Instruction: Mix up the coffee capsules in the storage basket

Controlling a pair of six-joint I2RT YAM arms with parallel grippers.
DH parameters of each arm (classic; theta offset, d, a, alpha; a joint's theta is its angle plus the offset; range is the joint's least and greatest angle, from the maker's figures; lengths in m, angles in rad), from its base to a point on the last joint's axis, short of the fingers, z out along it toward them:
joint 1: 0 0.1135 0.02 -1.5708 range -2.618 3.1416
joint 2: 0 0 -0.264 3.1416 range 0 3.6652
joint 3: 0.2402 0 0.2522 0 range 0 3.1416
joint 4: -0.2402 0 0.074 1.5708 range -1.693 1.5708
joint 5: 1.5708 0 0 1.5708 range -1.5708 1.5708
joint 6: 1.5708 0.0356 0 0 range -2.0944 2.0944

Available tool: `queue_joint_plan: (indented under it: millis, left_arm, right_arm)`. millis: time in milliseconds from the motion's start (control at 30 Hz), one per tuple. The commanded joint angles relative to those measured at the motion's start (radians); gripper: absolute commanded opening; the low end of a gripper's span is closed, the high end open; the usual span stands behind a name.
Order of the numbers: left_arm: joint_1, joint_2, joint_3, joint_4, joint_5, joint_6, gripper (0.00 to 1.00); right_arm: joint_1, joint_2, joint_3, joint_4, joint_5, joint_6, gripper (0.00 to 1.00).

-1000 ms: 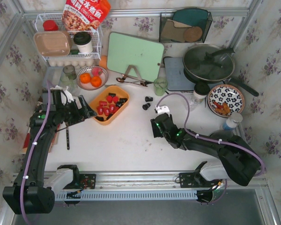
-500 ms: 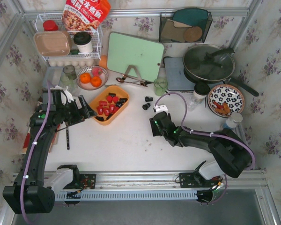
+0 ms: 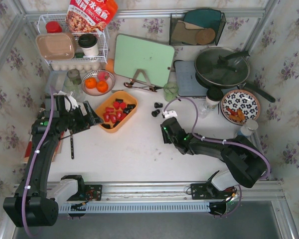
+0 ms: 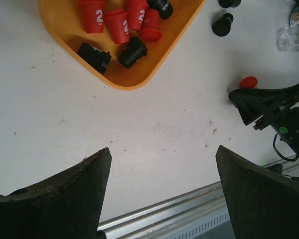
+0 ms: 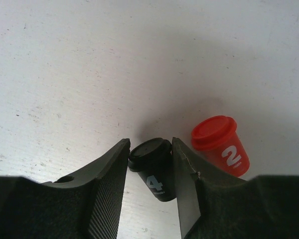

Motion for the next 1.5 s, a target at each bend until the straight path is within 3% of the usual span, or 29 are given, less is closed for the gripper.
queue_joint_plan:
  millis: [0,333,367,467,567,700,833,933,1033,1200,1367,1467]
  left_arm:
    - [0.002,0.002,-0.002,0.031,0.017,-0.008,0.88]
    - [0.001,-0.004,-0.021,0.071,0.077,-0.014,0.88]
    - [-0.001,-0.002,-0.025,0.082,0.1,-0.019,0.97]
    - [-0.026,-0.017,-0.045,0.136,0.126,-0.033,1.0]
    - [-0.09,-0.052,-0.071,0.199,0.09,-0.04,1.0]
    - [-0.267,-0.11,-0.113,0.29,-0.074,0.006,1.0]
    - [-0.477,-0.162,-0.25,0.523,-0.301,0.087,1.0]
    - [-0.587,-0.154,-0.376,0.749,-0.377,0.17,1.0]
    - [-0.622,-0.118,-0.45,0.953,-0.338,0.227,1.0]
    - [-0.704,-0.036,-0.495,1.143,-0.245,0.372,1.0]
    - [-0.842,0.059,-0.531,1.345,-0.286,0.655,1.0]
    - [-0.867,0.146,-0.537,1.459,-0.264,0.752,1.0]
  right_arm:
    - [0.0,0.004,0.012,0.0,-0.01,0.018,0.44]
    - [0.001,-0.009,0.045,-0.01,-0.07,0.062,0.35]
    - [0.001,-0.016,0.048,-0.011,-0.076,0.069,0.35]
    - [0.002,-0.043,0.058,-0.011,-0.099,0.093,0.35]
    - [0.002,-0.067,0.074,-0.015,-0.119,0.116,0.35]
    - [0.002,-0.105,0.093,-0.011,-0.149,0.142,0.34]
    - [0.002,-0.15,0.117,-0.011,-0.152,0.165,0.34]
    - [0.001,-0.185,0.139,-0.012,-0.156,0.181,0.34]
    - [0.002,-0.22,0.15,-0.004,-0.174,0.212,0.34]
    - [0.003,-0.267,0.148,0.023,-0.215,0.277,0.34]
    - [0.007,-0.296,0.141,0.04,-0.219,0.314,0.34]
    - [0.008,-0.311,0.127,0.058,-0.212,0.334,0.33]
